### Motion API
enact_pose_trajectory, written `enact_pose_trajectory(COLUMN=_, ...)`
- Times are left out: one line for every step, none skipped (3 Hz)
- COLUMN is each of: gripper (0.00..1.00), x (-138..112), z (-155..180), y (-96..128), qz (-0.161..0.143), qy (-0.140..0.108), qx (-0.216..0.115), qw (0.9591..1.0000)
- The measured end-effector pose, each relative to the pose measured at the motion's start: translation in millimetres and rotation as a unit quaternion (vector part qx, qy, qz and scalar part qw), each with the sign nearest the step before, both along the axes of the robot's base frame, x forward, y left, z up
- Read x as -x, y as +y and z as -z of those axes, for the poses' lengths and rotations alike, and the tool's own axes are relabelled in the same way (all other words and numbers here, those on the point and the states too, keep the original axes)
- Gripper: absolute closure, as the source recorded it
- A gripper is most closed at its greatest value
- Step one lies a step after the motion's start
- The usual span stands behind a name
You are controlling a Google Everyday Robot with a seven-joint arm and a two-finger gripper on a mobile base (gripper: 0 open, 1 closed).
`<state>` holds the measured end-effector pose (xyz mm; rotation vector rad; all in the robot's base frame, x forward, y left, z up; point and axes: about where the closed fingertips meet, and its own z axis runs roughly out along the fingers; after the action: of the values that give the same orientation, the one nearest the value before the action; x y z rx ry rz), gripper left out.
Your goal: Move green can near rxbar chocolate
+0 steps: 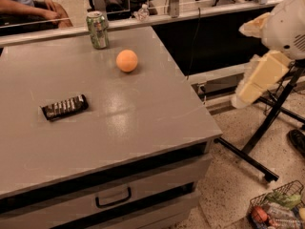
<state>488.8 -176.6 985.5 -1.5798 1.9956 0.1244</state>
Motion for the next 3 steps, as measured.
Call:
enact_pose_trajectory(gripper=0.0, x=-33.8, z=-4.4, y=29.2, qz=-0.011, qy=-0.02, qx=-0.09, qw=0.9957)
enact_pose_trajectory(gripper=0.0, x=-82.2, z=-7.1, y=68.7, qz=-0.007, qy=-0.029, qx=-0.195, qw=0.9804)
enact_pose_trajectory(gripper=0.0, x=-115.3, z=-8.5, y=89.1, qz=0.01, qy=-0.026, qx=-0.252, qw=0.9673)
